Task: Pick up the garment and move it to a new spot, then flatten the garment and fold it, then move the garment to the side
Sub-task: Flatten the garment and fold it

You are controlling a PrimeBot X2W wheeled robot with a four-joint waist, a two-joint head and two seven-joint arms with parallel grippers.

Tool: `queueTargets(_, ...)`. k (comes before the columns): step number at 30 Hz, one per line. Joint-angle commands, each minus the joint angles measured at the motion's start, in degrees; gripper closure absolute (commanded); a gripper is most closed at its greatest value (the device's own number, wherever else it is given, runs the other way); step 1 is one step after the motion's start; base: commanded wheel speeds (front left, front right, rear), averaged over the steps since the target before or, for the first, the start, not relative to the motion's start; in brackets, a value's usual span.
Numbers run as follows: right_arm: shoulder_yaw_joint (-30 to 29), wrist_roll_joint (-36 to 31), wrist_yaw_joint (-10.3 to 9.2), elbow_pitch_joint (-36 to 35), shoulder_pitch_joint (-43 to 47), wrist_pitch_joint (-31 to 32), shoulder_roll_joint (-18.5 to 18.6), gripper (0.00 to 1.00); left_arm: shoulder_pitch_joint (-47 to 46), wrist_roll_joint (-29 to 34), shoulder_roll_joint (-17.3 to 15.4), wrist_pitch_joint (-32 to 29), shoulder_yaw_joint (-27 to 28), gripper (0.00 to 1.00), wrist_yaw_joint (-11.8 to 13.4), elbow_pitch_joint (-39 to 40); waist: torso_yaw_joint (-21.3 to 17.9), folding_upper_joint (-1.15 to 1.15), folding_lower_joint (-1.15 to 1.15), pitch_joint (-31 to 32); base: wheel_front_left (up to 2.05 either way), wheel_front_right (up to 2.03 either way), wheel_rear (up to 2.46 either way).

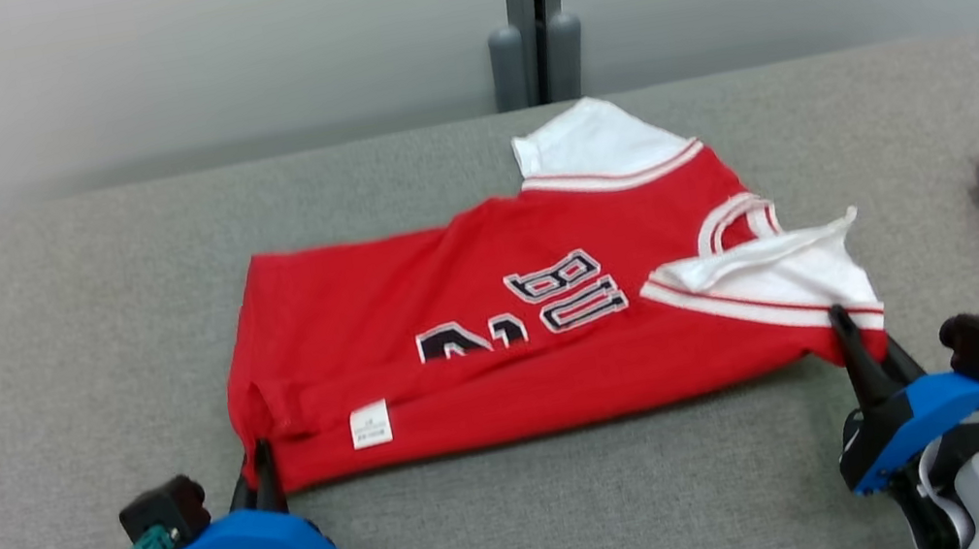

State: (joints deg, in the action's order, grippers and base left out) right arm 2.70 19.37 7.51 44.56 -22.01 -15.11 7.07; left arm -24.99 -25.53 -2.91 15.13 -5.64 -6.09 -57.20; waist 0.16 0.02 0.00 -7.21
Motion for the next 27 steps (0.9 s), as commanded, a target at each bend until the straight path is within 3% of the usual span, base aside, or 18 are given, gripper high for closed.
queueTargets(1, 0.31, 0.57, -0.04, 0.54, 1.19, 0.0, -0.1, 1.0, 1.66, 0.29, -0.21, -0.02, 0.65, 1.0, -0.29, 0.44, -0.88, -0.02, 0.0, 2.28, 0.0, 0.0, 0.0)
queueTargets(8, 2.49, 3.28, -0.03, 0.81, 7.45, 0.0, -0.62, 1.0, 10.06, -0.52, -0.08, -0.01, 1.27, 1.0, -1.06, 2.77, -1.27, -0.02, 0.0, 7.95, 0.0, 0.0, 0.0)
queueTargets(20, 2.35, 4.77, -0.03, -0.37, 15.11, 0.0, 0.48, 1.0, 19.4, -1.66, -0.08, 0.0, 0.07, 1.0, -0.57, 7.16, -0.83, -0.02, 0.0, 8.56, 0.0, 0.0, 0.0)
queueTargets(21, 2.04, 4.28, -0.03, -0.35, 14.88, 0.0, 0.58, 0.83, 19.45, -1.71, -0.04, -0.01, -0.06, 1.0, -0.29, 7.5, -0.76, -0.02, 0.0, 8.42, 0.0, 0.0, 0.0)
queueTargets(22, 1.62, 3.83, -0.03, -0.44, 14.54, 0.0, 0.6, 0.57, 19.34, -1.88, -0.06, -0.01, -0.18, 0.82, -0.01, 8.02, -0.68, -0.02, 0.0, 8.25, 0.0, 0.0, 0.0)
queueTargets(23, 1.31, 3.42, -0.03, -0.4, 14.17, 0.0, 0.39, 0.0, 19.05, -1.57, -0.06, -0.01, -0.52, 0.33, 0.26, 8.76, -0.59, -0.02, 0.0, 8.02, 0.0, 0.0, 0.0)
queueTargets(24, 0.75, 2.93, -0.03, -0.74, 13.62, -0.01, 0.24, 0.0, 18.82, -1.58, -0.05, -0.01, -0.9, 0.04, 0.55, 9.2, -0.51, -0.02, 0.0, 7.81, 0.0, 0.0, 0.0)
queueTargets(27, -0.89, 1.3, -0.02, -2.02, 12.47, 0.0, -0.23, 0.0, 17.89, -1.11, -0.04, -0.01, -1.36, 0.0, 1.6, 11.88, -0.22, -0.02, 0.0, 7.31, 0.0, 0.0, 0.0)
